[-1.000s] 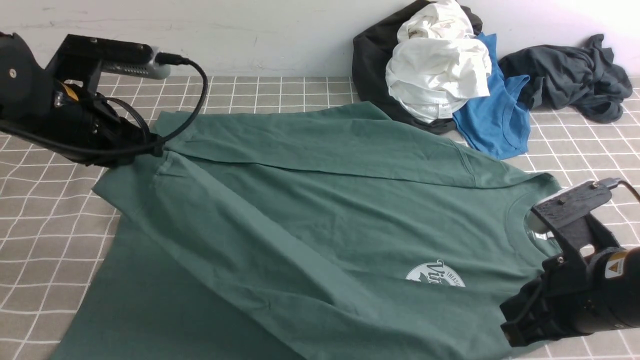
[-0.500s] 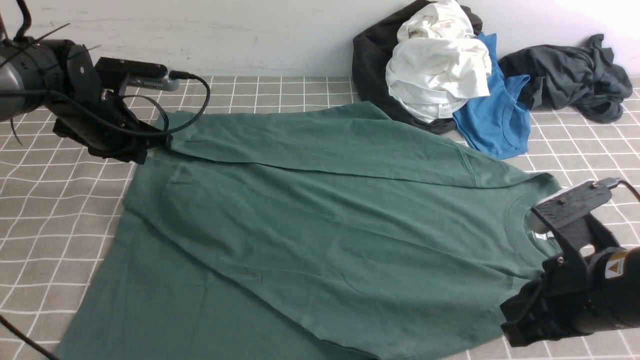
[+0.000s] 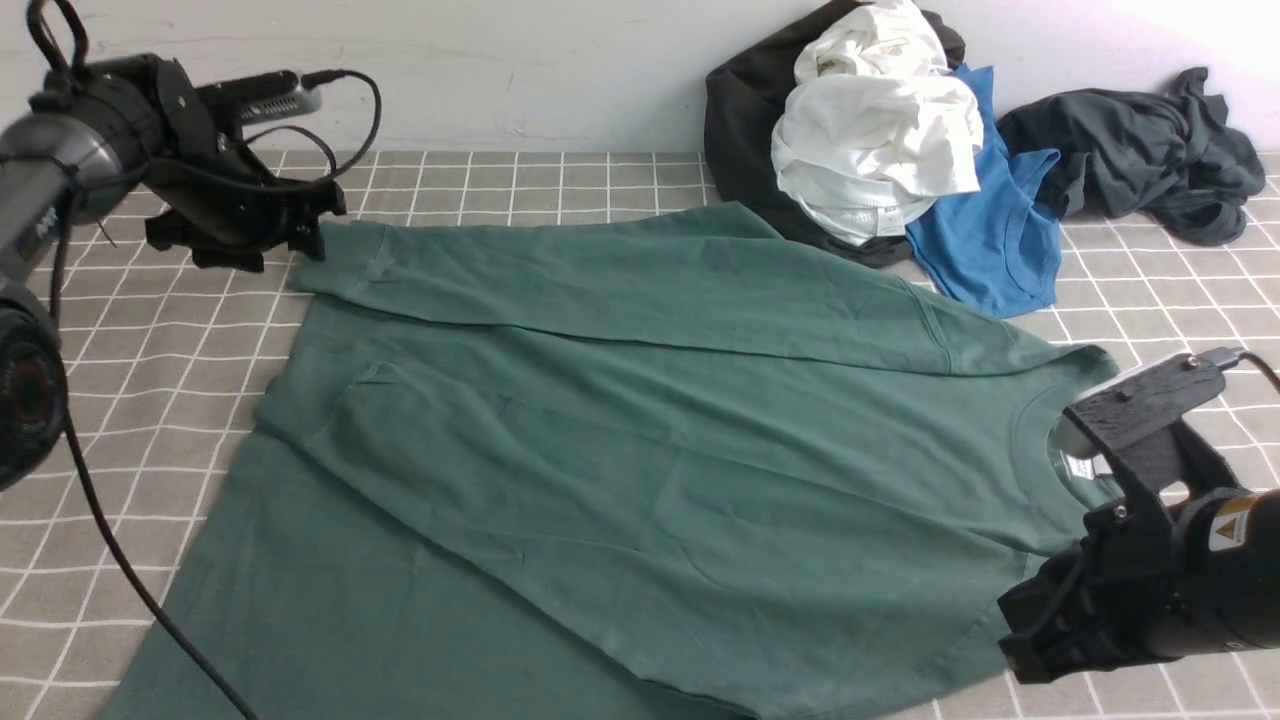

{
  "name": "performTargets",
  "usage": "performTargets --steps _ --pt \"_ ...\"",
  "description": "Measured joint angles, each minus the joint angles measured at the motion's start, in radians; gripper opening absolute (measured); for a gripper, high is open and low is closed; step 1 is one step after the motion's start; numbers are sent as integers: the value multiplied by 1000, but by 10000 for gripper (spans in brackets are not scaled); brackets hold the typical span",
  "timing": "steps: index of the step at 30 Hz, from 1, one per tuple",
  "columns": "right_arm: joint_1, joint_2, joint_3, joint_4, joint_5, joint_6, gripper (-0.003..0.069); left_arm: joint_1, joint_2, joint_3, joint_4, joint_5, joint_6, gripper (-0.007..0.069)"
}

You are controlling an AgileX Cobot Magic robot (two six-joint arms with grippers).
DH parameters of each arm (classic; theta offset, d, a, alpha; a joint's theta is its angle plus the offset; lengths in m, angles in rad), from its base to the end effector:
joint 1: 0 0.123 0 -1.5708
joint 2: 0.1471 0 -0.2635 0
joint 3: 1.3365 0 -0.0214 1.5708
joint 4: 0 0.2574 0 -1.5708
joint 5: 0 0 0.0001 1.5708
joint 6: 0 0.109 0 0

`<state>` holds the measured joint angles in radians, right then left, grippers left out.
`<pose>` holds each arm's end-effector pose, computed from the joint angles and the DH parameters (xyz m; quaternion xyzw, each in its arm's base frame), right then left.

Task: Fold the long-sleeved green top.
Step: Use the left arm to clamp the cuff farthest from it, then use the left arm to drag and drop the cuff onto the cuff closest to the left arm

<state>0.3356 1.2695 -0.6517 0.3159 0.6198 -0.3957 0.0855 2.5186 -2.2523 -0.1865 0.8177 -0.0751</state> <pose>0.2186 0.0971 0.1747 -0.2462 0.9399 0.1098 0.2094 0.5499 0.0323 0.1287 -0.1183 0.9485 -0.0817 0.2823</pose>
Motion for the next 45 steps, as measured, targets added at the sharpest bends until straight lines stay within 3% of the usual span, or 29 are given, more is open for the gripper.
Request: performTargets --steps 1,5,6,8,12,19,23,28,31,37,40,45 --pt "0 0 0 0 0 0 -7 0 6 -8 -1 0 -1 384" --pt "0 0 0 0 0 0 -7 0 71 -76 -20 4 0 212" --pt "0 0 0 0 0 0 -7 0 72 -76 -18 4 3 202" --pt "0 0 0 0 -1 0 -7 0 69 -81 -19 24 37 65" --pt "0 0 0 -1 -4 -1 -7 -1 28 -80 -20 114 89 13" --pt "0 0 0 -3 -3 -46 -7 -8 -156 -80 49 364 112 13" --pt "0 0 0 -4 4 -53 -7 -16 -269 14 94 404 130 13" --pt "0 -20 0 -4 13 -53 -7 -19 -412 283 111 410 129 13" --pt "0 -43 0 -4 11 -53 -7 -21 -543 595 117 410 129 13" --pt "0 -46 0 32 -18 -53 -7 -28 -608 830 122 329 130 31" --pt "0 -46 0 41 -16 -55 -7 -40 -612 850 126 328 156 88" --pt "0 -46 0 41 41 -85 -7 -51 -671 894 162 317 171 304"
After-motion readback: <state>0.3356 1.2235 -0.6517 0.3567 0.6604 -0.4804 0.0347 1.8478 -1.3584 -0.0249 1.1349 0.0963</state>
